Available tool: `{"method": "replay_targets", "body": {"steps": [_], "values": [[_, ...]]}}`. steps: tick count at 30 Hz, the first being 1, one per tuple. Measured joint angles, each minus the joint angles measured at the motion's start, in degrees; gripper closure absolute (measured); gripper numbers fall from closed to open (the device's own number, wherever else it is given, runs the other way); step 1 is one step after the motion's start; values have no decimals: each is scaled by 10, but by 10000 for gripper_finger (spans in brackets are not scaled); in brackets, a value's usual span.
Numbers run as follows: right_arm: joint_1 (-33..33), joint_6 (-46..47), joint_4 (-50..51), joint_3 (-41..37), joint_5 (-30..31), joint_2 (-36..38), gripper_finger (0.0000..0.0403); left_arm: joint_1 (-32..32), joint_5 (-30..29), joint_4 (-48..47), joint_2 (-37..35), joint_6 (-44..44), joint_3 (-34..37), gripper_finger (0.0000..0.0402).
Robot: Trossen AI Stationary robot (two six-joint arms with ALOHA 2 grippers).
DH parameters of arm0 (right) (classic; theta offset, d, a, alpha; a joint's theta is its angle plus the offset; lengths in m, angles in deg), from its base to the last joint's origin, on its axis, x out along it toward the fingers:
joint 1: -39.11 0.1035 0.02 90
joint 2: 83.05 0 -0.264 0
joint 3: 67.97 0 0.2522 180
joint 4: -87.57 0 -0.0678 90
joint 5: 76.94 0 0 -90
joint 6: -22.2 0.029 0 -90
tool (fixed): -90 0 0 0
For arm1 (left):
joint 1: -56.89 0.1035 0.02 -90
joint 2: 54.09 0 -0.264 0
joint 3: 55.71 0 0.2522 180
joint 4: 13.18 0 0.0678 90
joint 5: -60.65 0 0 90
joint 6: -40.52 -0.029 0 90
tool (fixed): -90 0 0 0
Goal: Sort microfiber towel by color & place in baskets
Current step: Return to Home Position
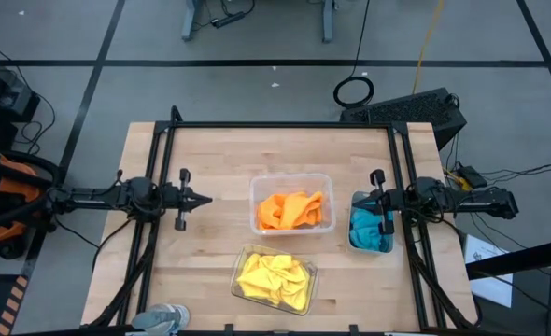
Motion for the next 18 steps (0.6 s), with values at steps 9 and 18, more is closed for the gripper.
{"method": "replay_targets", "body": {"steps": [9, 18], "values": [[0, 0, 0, 0, -1, 0, 403, 0, 23, 0, -25, -21, 0, 398], [0, 0, 0, 0, -2, 0, 403, 15, -6, 4, -25, -7, 0, 398]]}}
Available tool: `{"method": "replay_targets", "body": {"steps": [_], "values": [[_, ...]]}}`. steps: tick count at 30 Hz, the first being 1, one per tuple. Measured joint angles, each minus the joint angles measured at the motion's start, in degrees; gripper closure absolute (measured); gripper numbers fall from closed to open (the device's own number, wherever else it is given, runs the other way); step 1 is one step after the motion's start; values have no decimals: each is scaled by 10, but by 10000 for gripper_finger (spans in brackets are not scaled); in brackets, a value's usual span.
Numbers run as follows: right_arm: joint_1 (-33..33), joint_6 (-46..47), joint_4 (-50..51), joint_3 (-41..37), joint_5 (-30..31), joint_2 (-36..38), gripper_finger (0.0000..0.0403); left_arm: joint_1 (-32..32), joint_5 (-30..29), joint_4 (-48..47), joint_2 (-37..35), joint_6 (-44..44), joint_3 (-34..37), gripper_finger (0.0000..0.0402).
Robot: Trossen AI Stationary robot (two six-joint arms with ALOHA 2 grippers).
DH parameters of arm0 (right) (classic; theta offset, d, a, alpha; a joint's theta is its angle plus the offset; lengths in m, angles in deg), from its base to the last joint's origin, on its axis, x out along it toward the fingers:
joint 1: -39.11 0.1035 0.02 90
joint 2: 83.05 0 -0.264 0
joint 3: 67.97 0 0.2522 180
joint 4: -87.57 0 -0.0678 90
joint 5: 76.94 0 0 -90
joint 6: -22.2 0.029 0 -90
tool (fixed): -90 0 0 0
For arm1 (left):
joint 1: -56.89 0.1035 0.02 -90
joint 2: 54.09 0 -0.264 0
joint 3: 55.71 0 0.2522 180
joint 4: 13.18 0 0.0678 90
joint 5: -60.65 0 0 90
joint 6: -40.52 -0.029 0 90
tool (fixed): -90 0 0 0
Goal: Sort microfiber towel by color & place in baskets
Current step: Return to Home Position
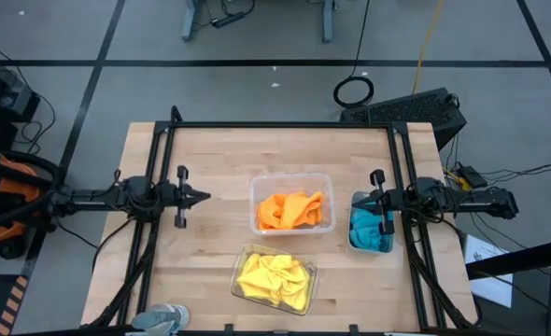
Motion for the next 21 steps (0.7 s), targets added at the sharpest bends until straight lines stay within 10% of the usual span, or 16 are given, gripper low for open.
{"method": "replay_targets", "body": {"steps": [21], "values": [[0, 0, 0, 0, 0, 0, 403, 44, -10, 2, 11, 36, 0, 398]]}}
